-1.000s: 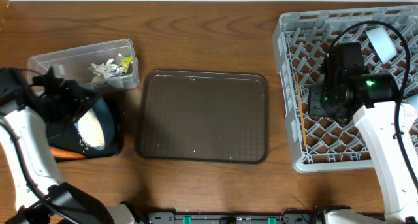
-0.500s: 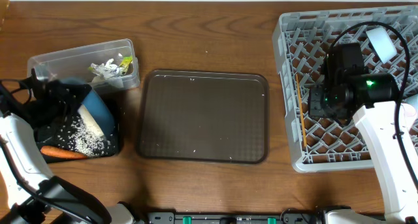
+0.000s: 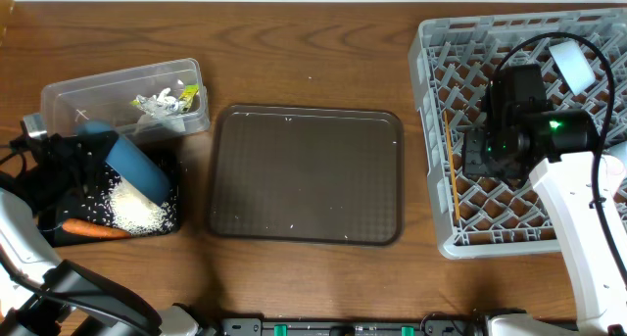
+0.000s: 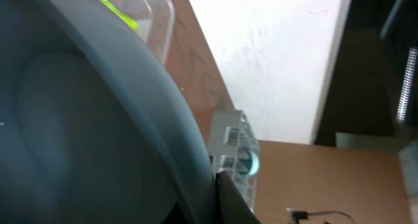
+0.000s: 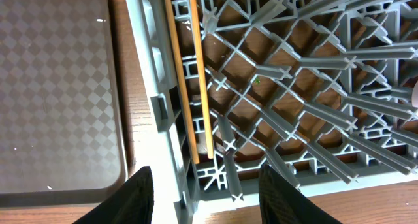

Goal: Sort waste into correct bins and load items into the dishwasher rack
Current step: 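Carry the emptied blue plate right and set it on the brown tray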

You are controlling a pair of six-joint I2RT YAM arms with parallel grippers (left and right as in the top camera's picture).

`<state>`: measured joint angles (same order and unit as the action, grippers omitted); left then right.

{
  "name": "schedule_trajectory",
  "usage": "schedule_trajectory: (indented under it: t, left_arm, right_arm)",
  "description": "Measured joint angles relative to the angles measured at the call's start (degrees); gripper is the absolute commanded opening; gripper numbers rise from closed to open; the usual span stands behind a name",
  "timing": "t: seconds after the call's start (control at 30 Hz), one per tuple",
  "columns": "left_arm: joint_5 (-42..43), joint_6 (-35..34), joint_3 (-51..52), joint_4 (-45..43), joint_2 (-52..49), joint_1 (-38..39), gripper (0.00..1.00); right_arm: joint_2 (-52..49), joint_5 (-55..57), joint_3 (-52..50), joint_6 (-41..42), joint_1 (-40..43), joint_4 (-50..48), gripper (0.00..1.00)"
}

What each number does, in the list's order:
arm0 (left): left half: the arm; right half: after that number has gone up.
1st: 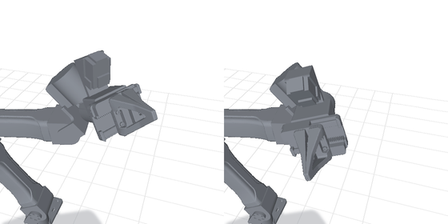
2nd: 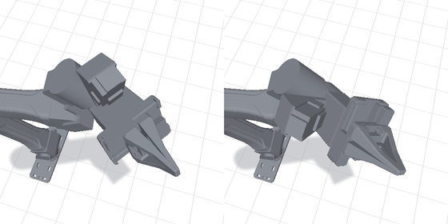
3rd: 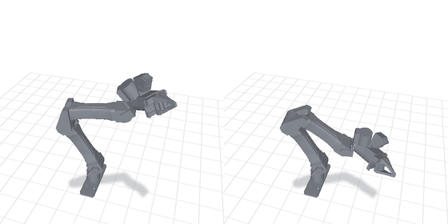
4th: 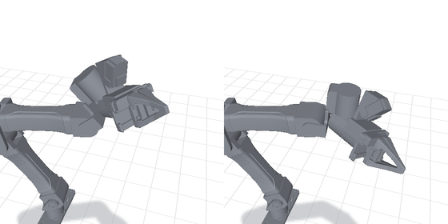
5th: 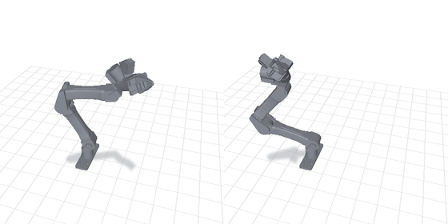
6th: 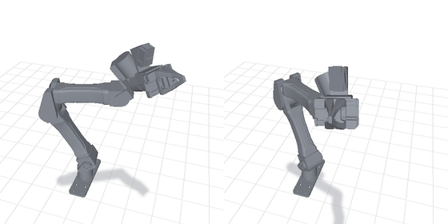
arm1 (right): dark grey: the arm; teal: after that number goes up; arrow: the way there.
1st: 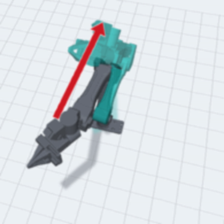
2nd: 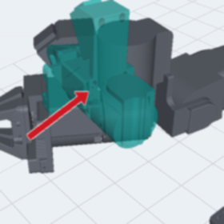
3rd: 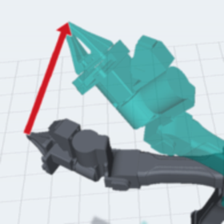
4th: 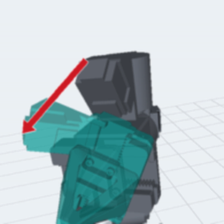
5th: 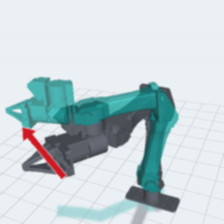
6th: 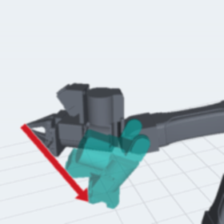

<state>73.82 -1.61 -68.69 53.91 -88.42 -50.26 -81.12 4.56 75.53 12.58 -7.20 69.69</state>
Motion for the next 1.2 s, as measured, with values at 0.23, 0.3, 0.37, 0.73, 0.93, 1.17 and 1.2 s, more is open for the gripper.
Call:
schedule_trajectory:
  t: [0.23,0.3,0.37,0.73,0.93,1.17,1.2]
  left_arm:
    - [0.81,1.7,0.09,1.22,0.0,-0.37,0.06]
    - [1.05,1.84,0.09,1.29,0.0,-0.61,0.06]
    - [1.01,1.68,0.11,0.66,0.0,-0.83,0.06]
    - [1.55,0.57,0.2,0.35,0.0,-1.75,0.06]
    - [2.12,1.01,0.2,3.74,0.2,0.52,0.06]
    - [-0.98,1.64,0.22,4.94,8.28,11.56,0.06]
    - [-2.16,1.64,0.22,5.01,10.19,14.05,0.06]
  right_arm:
    - [0.0,0.0,0.0,0.02,0.0,0.09,0.46]
    - [0.0,0.0,0.0,0.0,0.0,0.11,0.46]
    - [0.0,0.02,0.0,0.02,0.0,0.13,0.46]
    - [0.0,0.0,0.0,0.0,0.0,0.15,0.46]
    - [0.0,0.0,0.0,0.0,0.0,0.22,0.46]
    - [0.0,0.0,0.0,0.02,0.0,0.26,0.47]
    - [0.0,0.0,0.0,0.02,0.0,0.26,0.47]
